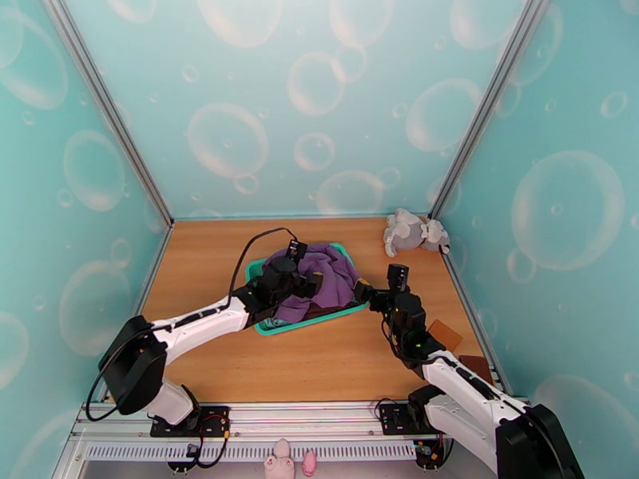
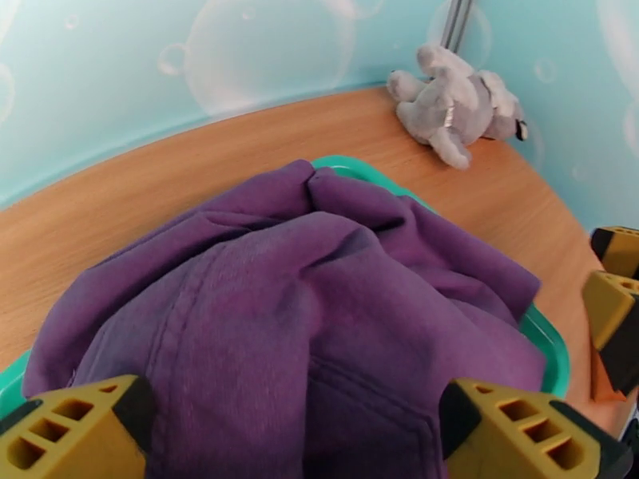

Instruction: Fold and stack the trousers

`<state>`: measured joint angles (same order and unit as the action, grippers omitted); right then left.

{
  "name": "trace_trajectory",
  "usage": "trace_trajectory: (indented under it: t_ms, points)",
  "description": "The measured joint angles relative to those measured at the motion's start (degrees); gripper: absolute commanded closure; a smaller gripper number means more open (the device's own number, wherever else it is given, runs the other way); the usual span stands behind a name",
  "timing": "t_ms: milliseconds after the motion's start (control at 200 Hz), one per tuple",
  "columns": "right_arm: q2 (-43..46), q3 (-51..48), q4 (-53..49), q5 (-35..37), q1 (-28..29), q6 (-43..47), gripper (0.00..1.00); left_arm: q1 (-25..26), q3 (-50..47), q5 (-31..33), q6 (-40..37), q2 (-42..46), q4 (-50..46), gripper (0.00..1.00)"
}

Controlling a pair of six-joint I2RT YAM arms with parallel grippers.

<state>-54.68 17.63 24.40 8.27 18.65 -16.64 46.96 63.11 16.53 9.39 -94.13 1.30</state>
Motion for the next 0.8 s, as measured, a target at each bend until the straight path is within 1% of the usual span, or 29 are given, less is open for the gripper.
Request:
trace_trajectory:
  t_ms: [155, 230, 285, 365, 425, 515, 570, 700, 805]
  points:
    - [0.02, 0.00, 0.15, -1.14, 0.00, -0.31, 0.01, 1.01, 4.66, 3.13, -0.52, -6.93, -3.08, 0.01]
    - [0.09, 0.09, 0.07, -1.09, 0.00, -0.31, 0.01, 1.88, 5.97, 4.63, -0.31, -8.37, -4.15, 0.08]
    - [0.26, 0.17, -0.11, -1.01, 0.00, -0.31, 0.01, 2.34, 6.71, 5.33, 0.28, -8.79, -4.96, 0.20]
    - [0.57, 0.33, -0.26, -1.03, 0.00, -0.31, 0.01, 2.64, 8.04, 5.62, 0.87, -9.77, -6.21, 0.40]
    - [0.74, 0.37, -0.26, -1.11, 0.00, -0.31, 0.01, 2.86, 9.09, 5.88, 1.49, -10.84, -6.88, 0.57]
    - [0.90, 0.37, -0.26, -1.14, 0.00, -0.31, 0.01, 2.89, 10.12, 6.49, 2.73, -11.63, -7.80, 0.87]
    - [1.01, 0.37, -0.26, -1.11, 0.00, -0.31, 0.01, 2.84, 10.43, 6.75, 2.71, -11.63, -8.35, 1.00]
    - [1.11, 0.37, -0.26, -1.11, 0.00, -0.31, 0.01, 2.84, 10.71, 6.84, 3.37, -10.23, -9.79, 1.00]
    - [1.20, 0.37, -0.26, -0.92, 0.02, -0.31, 0.01, 2.84, 10.25, 6.14, 3.30, -6.75, -11.28, 1.00]
